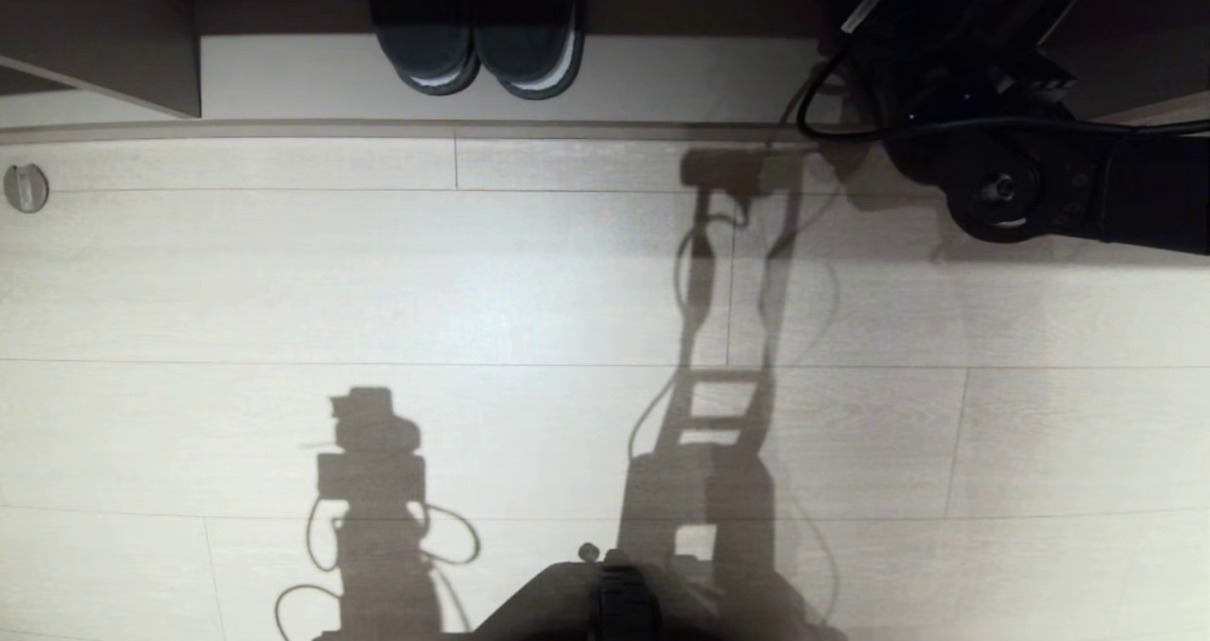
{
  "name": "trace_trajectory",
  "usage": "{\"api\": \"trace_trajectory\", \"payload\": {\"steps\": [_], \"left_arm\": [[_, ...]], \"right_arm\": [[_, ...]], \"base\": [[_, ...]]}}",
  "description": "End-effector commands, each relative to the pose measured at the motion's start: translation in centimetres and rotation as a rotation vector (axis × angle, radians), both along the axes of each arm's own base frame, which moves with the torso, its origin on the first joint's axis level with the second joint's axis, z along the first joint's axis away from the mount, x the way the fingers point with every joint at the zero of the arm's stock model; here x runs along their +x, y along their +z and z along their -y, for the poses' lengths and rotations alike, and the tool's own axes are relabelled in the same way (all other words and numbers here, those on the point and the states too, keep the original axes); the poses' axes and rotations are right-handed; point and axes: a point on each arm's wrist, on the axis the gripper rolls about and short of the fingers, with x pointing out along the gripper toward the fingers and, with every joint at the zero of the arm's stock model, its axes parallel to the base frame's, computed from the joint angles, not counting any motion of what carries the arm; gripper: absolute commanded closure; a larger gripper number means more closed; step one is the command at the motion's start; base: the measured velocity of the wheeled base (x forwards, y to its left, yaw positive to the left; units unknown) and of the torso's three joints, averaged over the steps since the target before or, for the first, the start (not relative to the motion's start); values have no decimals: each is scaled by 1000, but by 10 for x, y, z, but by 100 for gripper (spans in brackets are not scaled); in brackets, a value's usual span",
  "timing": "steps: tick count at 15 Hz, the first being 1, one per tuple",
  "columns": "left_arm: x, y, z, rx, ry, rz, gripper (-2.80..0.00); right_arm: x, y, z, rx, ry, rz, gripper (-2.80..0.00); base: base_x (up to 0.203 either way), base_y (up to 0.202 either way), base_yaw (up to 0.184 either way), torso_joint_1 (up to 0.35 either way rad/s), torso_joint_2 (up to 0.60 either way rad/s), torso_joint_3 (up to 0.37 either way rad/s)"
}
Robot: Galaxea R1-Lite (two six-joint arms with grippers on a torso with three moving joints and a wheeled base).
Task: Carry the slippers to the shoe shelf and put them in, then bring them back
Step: Place the slippers into the shoe cabinet
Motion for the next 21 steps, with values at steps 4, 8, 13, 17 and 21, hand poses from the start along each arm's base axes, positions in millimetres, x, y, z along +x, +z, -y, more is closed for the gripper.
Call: {"api": "trace_trajectory", "payload": {"steps": [4,8,13,17,21], "left_arm": [[0,0,0,0,1,2,0],[0,0,0,0,1,2,0],[0,0,0,-2,1,2,0],[0,0,0,0,1,0,0],[0,0,0,-2,1,2,0]], "right_arm": [[-13,6,-19,32,56,8,0],[-16,8,-37,45,103,22,0],[-16,10,-41,32,128,21,0],[-21,16,-40,27,161,40,0],[-23,17,-43,52,184,50,0]], "base": [[0,0,0,0,0,0],[0,0,0,0,0,0],[0,0,0,0,0,0],[0,0,0,0,0,0],[0,0,0,0,0,0]]}}
